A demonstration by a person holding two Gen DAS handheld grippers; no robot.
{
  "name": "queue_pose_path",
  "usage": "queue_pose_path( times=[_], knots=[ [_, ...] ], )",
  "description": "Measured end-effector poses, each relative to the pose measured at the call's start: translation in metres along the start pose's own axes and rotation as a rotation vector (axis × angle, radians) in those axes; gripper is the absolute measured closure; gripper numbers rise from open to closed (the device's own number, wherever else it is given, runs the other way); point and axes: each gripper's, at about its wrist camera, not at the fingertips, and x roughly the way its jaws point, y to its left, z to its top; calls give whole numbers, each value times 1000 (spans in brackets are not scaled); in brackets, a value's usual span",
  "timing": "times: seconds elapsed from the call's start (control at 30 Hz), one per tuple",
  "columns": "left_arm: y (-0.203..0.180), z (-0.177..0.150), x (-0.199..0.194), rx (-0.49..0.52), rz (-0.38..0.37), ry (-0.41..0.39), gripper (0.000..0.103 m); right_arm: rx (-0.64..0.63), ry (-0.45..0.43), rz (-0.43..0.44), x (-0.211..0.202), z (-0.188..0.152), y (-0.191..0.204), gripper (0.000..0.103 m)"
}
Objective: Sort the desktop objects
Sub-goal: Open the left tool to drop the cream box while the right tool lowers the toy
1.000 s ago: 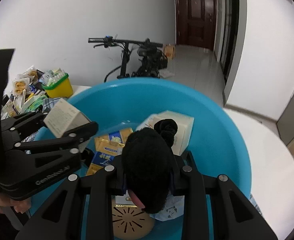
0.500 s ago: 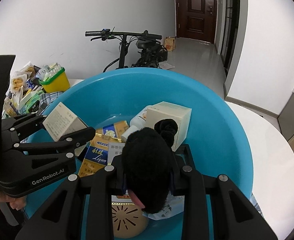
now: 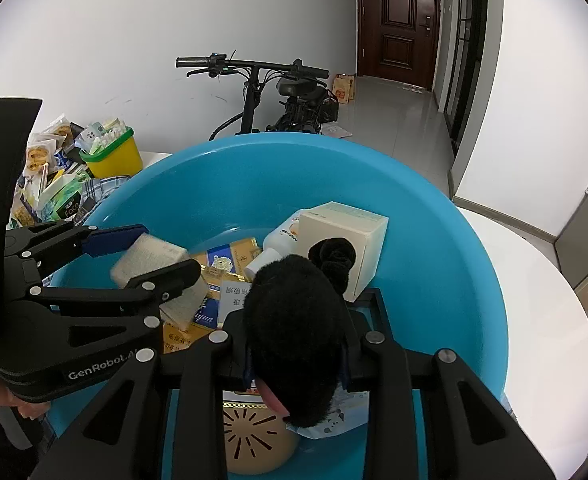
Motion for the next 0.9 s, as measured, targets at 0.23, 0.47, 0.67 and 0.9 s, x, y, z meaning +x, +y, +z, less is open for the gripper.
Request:
queue_pose_path(
  times=[0.23,0.47,0.67,0.9],
  knots=[
    [3,0,-1,-11,2,-3,34,-7,8,10,1,1,1,75],
    [8,4,-17,-36,31,-74,20,13,30,41,4,0,-3,74],
    [11,5,-19,-55,42,-81,20,6,49,33,6,-1,-3,71],
    [14,6,-22,-57,65,-92,19,10,69,10,8,-2,-9,51]
  ],
)
